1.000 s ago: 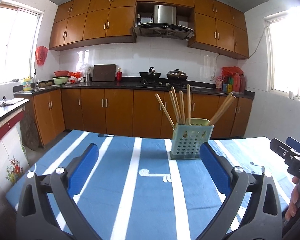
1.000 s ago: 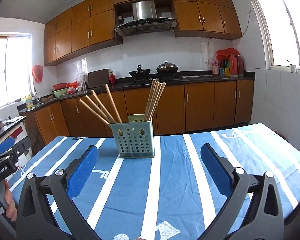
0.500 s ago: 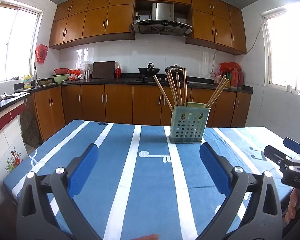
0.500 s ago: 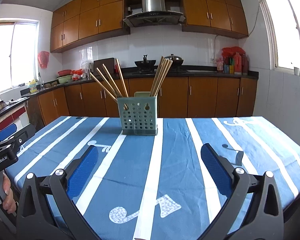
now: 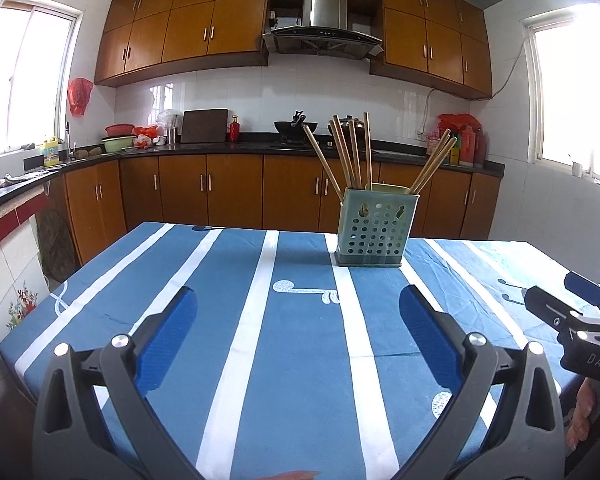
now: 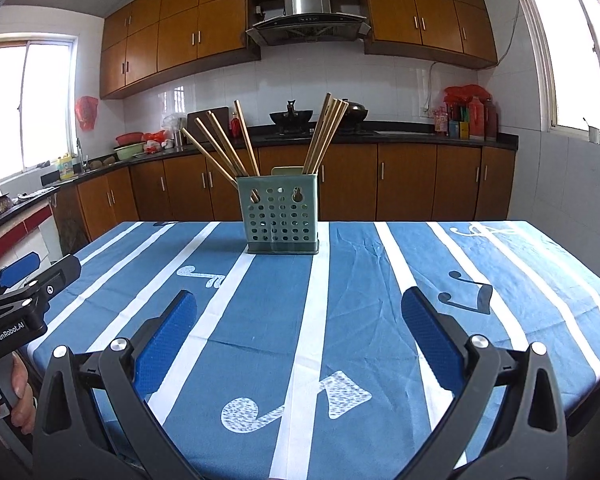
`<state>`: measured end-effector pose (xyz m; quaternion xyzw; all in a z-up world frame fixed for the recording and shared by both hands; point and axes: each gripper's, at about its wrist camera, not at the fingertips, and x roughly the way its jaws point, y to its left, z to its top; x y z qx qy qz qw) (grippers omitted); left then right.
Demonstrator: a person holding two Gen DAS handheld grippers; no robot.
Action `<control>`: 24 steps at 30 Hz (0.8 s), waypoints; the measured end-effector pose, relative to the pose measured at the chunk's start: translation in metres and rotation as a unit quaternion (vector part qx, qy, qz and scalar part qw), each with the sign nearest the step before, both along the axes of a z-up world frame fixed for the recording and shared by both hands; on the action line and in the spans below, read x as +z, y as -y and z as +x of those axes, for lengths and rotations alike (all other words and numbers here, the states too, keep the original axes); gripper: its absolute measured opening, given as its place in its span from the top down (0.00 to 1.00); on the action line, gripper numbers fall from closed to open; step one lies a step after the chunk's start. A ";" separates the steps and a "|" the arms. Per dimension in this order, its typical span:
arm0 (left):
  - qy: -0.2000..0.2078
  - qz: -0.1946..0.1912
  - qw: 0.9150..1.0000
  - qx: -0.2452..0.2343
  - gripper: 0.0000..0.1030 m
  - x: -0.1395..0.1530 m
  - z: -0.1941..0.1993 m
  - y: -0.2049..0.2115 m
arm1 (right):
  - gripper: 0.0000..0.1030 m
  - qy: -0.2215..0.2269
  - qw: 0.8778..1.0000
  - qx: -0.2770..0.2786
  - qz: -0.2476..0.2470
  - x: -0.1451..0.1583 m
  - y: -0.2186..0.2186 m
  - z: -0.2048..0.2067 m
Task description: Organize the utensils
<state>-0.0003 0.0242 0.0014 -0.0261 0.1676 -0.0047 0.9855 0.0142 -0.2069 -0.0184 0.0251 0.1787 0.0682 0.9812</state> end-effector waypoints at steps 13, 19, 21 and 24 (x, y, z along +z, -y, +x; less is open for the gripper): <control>-0.005 -0.001 1.000 -0.002 0.04 -0.004 0.002 0.002 | 0.02 -0.005 1.000 0.000 0.001 -0.002 0.001 0.002; -0.005 0.000 1.000 -0.003 0.04 -0.004 0.002 0.002 | 0.02 -0.005 1.000 -0.001 0.004 -0.003 0.002 0.002; -0.006 -0.001 1.000 -0.004 0.04 -0.005 0.001 0.003 | 0.02 -0.006 1.000 -0.001 0.005 -0.004 0.002 0.003; -0.006 0.000 1.000 -0.004 0.04 -0.005 0.001 0.003 | 0.02 -0.007 1.000 -0.002 0.005 -0.004 0.003 0.003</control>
